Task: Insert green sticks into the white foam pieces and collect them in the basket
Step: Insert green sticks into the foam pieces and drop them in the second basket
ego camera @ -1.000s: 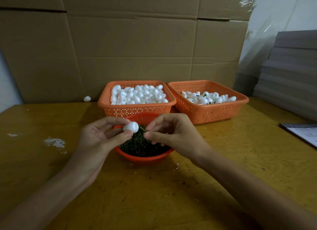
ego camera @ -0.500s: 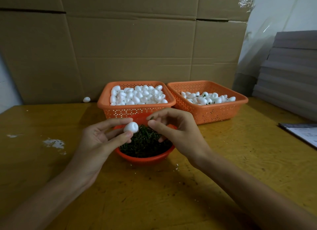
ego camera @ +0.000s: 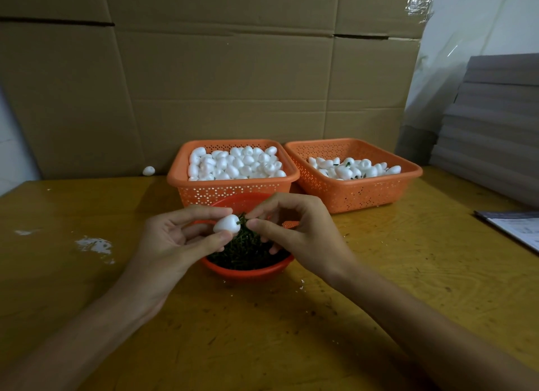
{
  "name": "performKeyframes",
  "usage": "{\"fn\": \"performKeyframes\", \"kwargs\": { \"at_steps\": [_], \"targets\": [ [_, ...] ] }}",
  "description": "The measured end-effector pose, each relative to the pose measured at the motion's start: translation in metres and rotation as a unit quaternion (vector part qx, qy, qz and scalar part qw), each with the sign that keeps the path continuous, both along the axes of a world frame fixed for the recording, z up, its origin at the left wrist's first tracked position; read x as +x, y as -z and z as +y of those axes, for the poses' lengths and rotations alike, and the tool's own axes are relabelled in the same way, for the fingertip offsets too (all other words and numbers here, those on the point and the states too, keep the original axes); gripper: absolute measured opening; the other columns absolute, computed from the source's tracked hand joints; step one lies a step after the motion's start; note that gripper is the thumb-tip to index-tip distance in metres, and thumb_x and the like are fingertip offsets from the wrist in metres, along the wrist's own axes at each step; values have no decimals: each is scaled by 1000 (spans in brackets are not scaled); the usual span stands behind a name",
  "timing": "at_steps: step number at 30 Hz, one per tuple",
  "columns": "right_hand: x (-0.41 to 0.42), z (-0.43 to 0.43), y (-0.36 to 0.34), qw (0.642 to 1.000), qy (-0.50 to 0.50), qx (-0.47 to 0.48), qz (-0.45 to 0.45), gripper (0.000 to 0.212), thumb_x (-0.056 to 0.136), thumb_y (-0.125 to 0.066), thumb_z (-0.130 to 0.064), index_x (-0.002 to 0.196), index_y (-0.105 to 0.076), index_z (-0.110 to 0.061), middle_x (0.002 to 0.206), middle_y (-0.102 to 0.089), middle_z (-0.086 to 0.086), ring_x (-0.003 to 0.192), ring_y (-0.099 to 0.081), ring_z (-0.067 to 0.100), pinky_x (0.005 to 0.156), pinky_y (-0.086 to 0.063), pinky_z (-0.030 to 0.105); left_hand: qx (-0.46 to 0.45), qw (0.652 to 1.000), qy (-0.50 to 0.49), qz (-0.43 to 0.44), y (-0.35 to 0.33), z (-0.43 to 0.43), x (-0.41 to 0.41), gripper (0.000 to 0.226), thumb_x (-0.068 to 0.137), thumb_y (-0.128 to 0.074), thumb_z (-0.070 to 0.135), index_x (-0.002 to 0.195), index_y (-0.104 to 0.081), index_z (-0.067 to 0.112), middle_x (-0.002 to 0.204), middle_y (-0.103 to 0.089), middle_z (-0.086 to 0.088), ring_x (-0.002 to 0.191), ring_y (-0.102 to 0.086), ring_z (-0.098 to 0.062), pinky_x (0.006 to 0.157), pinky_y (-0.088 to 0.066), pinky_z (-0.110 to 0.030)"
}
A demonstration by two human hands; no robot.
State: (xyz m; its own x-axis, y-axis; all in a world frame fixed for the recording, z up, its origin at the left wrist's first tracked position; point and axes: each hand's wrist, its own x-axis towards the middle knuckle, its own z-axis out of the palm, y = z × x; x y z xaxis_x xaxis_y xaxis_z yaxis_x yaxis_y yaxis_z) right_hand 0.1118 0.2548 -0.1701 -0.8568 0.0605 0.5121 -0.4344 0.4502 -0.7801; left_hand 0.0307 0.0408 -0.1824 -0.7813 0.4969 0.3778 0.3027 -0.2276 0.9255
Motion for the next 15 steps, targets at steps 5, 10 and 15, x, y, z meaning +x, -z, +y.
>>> {"fn": "performKeyframes", "kwargs": {
  "at_steps": [5,10,15],
  "targets": [
    [1,-4,2,995,30,91,35,13,93,-79,-21,105,-83,-21,89,-75,-11,77,-72,16,62,-62,38,-18,999,-13,36,2,1,1,38,65,-86,23,103,-83,22,112,-76,-5,102,-76,-23,87,-63,-32],
    [6,-5,-3,979,75,175,71,7,91,-81,-21,98,-82,-22,90,-78,-14,85,-72,1,76,-59,27,-6,998,-21,59,6,3,1,37,68,-85,15,104,-83,25,110,-78,-8,96,-78,-23,76,-64,-28],
    [7,-2,-13,980,48,188,40,5,90,-82,-16,93,-80,-19,90,-78,-12,87,-72,2,78,-59,25,-10,995,-20,100,11,3,-2,42,71,-86,16,110,-81,30,115,-76,-3,99,-77,-23,77,-63,-25]
  ]
}}
